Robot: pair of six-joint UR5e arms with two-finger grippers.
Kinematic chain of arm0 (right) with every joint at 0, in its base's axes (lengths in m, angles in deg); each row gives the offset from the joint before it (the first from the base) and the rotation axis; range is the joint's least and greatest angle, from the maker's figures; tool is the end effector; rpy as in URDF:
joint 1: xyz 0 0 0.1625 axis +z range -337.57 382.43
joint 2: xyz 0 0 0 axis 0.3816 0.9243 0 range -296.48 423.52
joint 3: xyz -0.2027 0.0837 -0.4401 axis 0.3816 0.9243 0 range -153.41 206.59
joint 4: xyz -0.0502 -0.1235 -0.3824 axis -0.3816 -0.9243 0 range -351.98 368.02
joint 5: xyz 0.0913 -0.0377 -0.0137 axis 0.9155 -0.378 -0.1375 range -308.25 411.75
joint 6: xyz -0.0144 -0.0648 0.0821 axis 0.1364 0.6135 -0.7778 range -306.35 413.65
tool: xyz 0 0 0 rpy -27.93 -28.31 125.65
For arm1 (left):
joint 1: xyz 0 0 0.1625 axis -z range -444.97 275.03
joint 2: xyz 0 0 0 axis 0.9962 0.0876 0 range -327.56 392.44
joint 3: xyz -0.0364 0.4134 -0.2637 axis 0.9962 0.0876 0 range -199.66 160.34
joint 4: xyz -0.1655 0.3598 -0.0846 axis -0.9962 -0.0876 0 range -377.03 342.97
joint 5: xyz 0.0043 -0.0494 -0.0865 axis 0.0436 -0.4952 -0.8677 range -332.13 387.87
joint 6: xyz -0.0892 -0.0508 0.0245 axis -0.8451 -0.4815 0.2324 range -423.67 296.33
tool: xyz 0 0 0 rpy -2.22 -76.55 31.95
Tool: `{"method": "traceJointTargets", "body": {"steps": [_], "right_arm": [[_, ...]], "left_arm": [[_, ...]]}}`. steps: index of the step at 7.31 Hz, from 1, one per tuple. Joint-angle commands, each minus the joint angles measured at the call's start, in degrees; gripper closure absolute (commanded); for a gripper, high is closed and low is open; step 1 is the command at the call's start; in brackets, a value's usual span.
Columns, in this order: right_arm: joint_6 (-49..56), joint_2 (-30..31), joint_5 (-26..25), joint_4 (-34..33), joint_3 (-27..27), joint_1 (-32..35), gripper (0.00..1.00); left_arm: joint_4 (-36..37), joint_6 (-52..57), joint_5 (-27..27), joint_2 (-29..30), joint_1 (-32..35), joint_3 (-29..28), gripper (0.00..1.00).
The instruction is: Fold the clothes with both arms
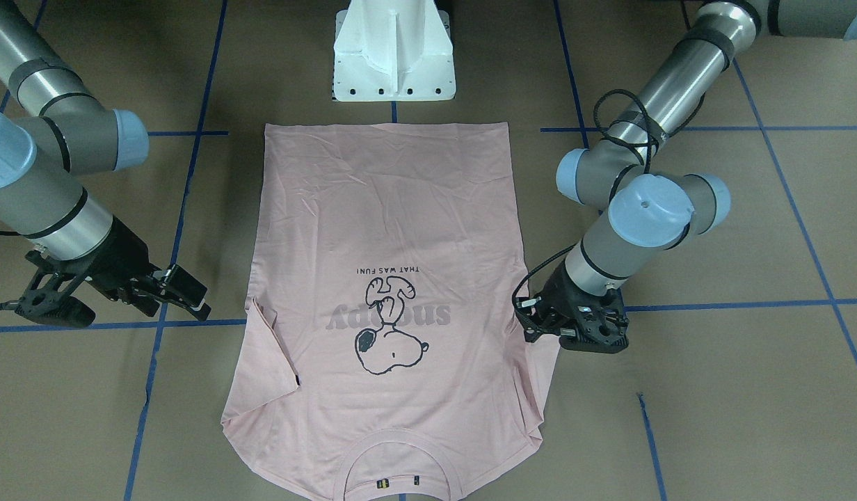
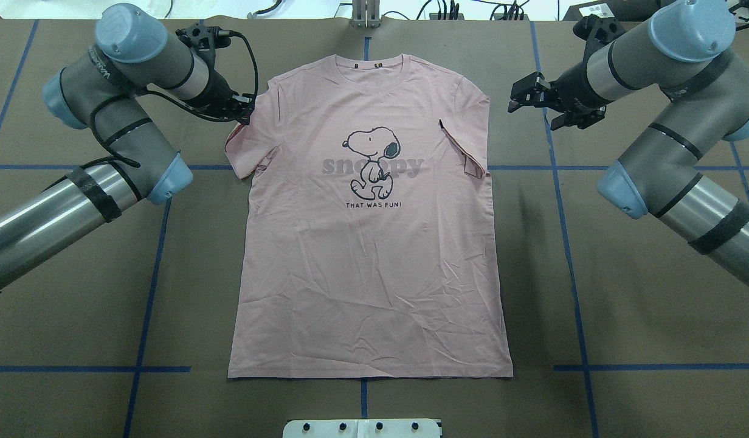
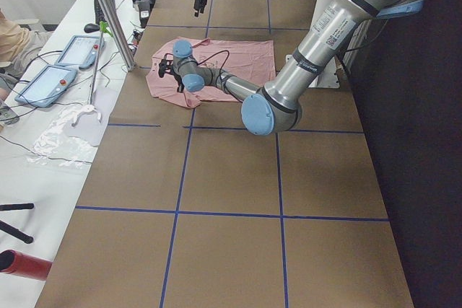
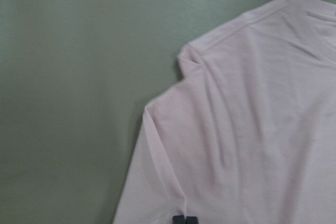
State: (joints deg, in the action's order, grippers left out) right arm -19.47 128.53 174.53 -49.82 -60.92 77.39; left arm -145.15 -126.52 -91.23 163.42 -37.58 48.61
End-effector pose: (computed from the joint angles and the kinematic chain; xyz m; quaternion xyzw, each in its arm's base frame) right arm -0.3345 -0.6095 0.4318 0.0554 -0.5038 0.1555 0.8479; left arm 0.4912 -0.6554 0.3734 0.1059 0.5032 -0.0305 0.8571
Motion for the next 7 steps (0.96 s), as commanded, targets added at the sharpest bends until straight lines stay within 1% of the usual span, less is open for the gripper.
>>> {"method": "traceJointTargets", "body": {"steps": [1,2,3,4,5,7], "right_arm": [[0.00,0.12,0.00,0.00,0.05,0.06,0.00],[0.00,0.21,0.00,0.00,0.06,0.06,0.00],[0.00,0.21,0.00,0.00,0.06,0.06,0.00],[0.00,0.12,-0.09,0.00,0.06,0.06,0.00],[0.00,0.12,0.00,0.00,-0.03,0.06,0.00],[0.00,0.04,-0.09,0.00,0.05,-0.11,0.00]], "left_arm": [[-0.11,-2.81,2.97,2.16,-3.70,-0.67,1.00],[-0.29,-2.81,4.91,3.82,-3.80,-3.29,1.00],[-0.29,-2.89,5.54,6.10,-3.80,-6.36,1.00],[-0.55,-2.98,8.42,8.21,-3.80,-8.22,1.00],[-0.73,-3.07,9.49,9.28,-3.80,-9.72,1.00],[-1.08,-3.07,9.59,9.37,-3.80,-9.91,1.00]]}}
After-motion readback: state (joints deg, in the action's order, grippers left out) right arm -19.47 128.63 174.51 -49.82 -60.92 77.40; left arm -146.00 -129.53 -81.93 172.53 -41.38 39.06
